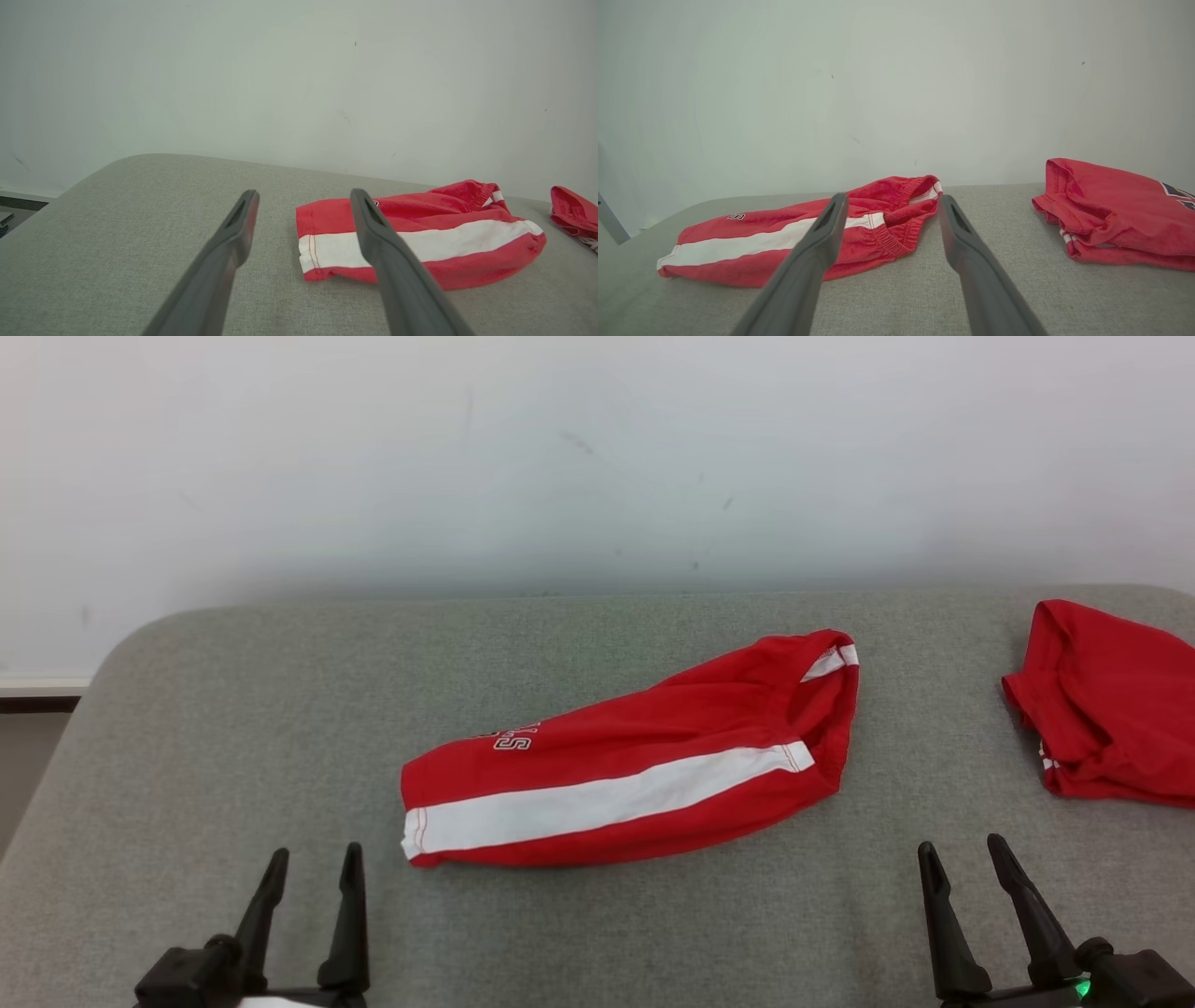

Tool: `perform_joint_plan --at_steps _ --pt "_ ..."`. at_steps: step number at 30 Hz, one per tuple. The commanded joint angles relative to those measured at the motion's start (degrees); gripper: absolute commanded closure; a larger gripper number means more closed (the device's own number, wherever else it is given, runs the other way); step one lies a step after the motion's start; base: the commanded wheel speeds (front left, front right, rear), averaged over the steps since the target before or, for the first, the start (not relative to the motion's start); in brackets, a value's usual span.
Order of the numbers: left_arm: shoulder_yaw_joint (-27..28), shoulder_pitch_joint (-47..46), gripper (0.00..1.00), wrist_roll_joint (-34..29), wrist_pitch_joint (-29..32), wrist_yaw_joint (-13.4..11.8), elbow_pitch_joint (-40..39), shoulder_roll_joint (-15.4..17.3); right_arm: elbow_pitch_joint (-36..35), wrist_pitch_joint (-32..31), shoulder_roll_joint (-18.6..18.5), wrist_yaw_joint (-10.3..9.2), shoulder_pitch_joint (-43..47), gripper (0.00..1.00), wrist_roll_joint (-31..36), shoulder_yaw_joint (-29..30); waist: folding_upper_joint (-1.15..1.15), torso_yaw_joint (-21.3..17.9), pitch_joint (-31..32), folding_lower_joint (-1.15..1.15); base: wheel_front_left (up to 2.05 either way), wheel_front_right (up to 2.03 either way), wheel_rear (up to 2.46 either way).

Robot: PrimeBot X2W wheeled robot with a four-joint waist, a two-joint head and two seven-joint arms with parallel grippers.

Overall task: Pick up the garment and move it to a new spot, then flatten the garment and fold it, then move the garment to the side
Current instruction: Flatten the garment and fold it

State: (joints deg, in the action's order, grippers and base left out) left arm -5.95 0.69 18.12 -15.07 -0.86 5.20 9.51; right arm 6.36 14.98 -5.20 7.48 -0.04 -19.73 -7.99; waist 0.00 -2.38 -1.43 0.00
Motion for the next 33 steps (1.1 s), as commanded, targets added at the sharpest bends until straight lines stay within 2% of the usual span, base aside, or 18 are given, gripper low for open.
perform_joint_plan --at_steps 1,11,18,24,33 --pt "0.46 -0.61 0.0 -0.78 -0.09 0.43 0.29 -0.32 0.29 0.24 -0.32 0.01 -0.78 0.0 0.32 -0.05 0.0 -0.03 0.04 0.0 0.0 0.0 0.0" --pt "2.24 -2.41 0.0 -2.36 -0.09 4.09 3.2 -2.41 1.14 0.1 -1.81 0.01 -1.68 0.0 -0.42 -1.06 0.0 0.15 0.15 0.0 0.0 0.0 0.0" --pt "1.79 -5.17 0.0 -2.53 -0.09 5.33 6.3 -2.14 1.23 -4.01 -4.81 0.01 -7.26 0.0 -1.46 -4.04 0.0 0.1 -1.96 0.0 0.0 0.0 0.0" --pt "-0.17 -9.77 0.0 -0.88 4.6 6.5 10.33 -1.29 5.09 -13.29 -7.65 0.01 -16.33 0.0 -5.19 -6.84 0.0 0.66 -5.01 0.0 0.0 0.0 0.0" --pt "-3.03 -16.86 0.0 1.76 12.34 7.77 14.07 -0.11 15.27 -30.86 -12.07 0.01 -30.43 0.0 -18.24 -12.96 0.0 2.4 -8.6 0.0 0.0 0.0 0.0"
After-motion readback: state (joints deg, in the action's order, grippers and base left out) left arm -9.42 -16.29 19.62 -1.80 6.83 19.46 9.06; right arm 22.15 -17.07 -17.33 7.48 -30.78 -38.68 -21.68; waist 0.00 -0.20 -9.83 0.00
